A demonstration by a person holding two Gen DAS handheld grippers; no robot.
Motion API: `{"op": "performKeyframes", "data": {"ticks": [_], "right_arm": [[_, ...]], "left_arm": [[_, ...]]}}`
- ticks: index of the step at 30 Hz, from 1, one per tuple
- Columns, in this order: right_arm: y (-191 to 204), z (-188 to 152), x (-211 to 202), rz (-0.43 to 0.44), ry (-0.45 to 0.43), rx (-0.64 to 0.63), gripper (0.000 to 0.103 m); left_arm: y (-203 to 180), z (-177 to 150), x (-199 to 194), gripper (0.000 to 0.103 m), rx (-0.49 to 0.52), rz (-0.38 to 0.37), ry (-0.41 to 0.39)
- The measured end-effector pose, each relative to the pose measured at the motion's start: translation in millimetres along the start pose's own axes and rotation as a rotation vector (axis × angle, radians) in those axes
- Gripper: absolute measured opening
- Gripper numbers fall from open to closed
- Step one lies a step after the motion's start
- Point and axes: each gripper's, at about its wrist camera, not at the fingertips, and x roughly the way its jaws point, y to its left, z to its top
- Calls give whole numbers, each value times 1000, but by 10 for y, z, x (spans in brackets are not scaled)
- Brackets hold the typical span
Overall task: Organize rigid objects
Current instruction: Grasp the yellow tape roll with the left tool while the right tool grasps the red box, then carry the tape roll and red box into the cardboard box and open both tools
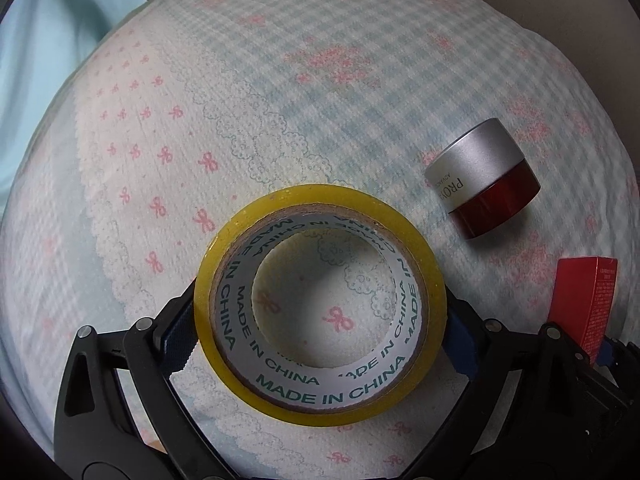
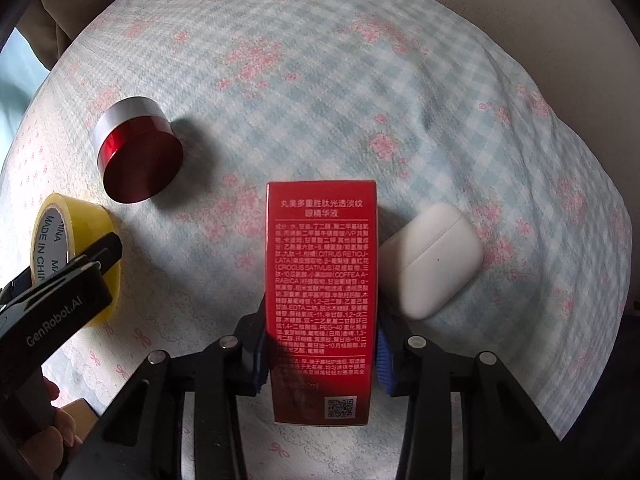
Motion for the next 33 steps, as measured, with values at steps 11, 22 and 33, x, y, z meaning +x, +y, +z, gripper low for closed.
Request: {"op": "performKeyframes", "data": {"ticks": [11,22,33], "right_arm": [[-221,119,-671,60,-78,28,38],[-142,-163,-1932,134,-224,-71,38],[502,-897,-3074,227,-301,-307,38]], "left_arm": [[44,-19,-917,98,-15,-8,-102],[477,-391,-2435,98,-82,-91,-228],[1684,-1386,-3518,98,-235,-105,-309]]}}
